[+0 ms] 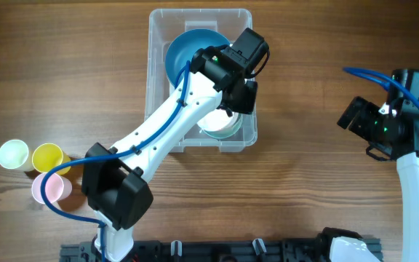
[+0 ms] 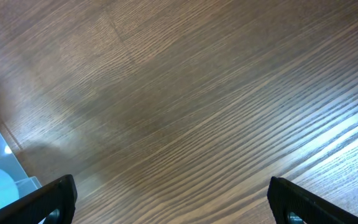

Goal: Pack container
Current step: 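Grasp the pink bowl with the left gripper and stack it in the bin, then grasp the yellow cup with the left gripper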

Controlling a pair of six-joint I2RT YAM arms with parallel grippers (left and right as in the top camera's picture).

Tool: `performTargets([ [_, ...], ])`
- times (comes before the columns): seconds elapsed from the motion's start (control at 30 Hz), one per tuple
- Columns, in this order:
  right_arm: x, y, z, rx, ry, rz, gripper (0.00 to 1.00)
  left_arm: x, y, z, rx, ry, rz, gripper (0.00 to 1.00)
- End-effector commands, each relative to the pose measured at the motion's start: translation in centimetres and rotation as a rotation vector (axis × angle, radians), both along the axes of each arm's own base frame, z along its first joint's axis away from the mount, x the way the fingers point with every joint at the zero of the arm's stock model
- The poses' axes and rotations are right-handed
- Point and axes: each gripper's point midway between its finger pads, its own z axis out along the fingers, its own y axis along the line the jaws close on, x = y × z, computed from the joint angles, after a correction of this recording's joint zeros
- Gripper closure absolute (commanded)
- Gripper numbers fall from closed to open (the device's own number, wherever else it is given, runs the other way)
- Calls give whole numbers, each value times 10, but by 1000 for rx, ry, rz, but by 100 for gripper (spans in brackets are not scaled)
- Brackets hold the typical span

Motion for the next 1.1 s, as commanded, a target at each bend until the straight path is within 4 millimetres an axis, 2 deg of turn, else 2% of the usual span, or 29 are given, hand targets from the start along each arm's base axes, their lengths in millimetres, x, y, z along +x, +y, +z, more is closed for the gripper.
performTargets([
  [0.0,0,1,-1,5,-1,6,0,-3,-1,-2,2,21,-3,12],
  [0.17,0,1,-1,5,-1,6,0,-7,3,-4,21,42,-3,15],
  [0.23,0,1,-1,5,0,7,0,-4,19,-2,77,24,25,13],
  [0.33,0,1,-1,6,0,6,0,4,50,26,81,-29,91,12],
  [0.37,0,1,-1,6,0,6,0,7,62,44,53,-63,120,12],
  [0.4,0,1,-1,6,0,6,0,13,82,67,30,-114,166,11],
  [0.5,0,1,-1,6,-1,6,0,20,135,103,34,-197,288,10],
  [0.57,0,1,-1,6,0,6,0,17,183,126,23,-231,403,9],
  [0.63,0,1,-1,6,-1,6,0,10,224,140,28,-243,504,9],
  [0.7,0,1,-1,6,-1,6,0,-5,268,144,54,-214,623,8],
  [0.8,1,1,-1,5,-3,6,0,-29,309,135,107,-117,737,8],
  [1.07,1,1,-1,5,-4,7,0,-52,355,125,141,-27,924,7],
])
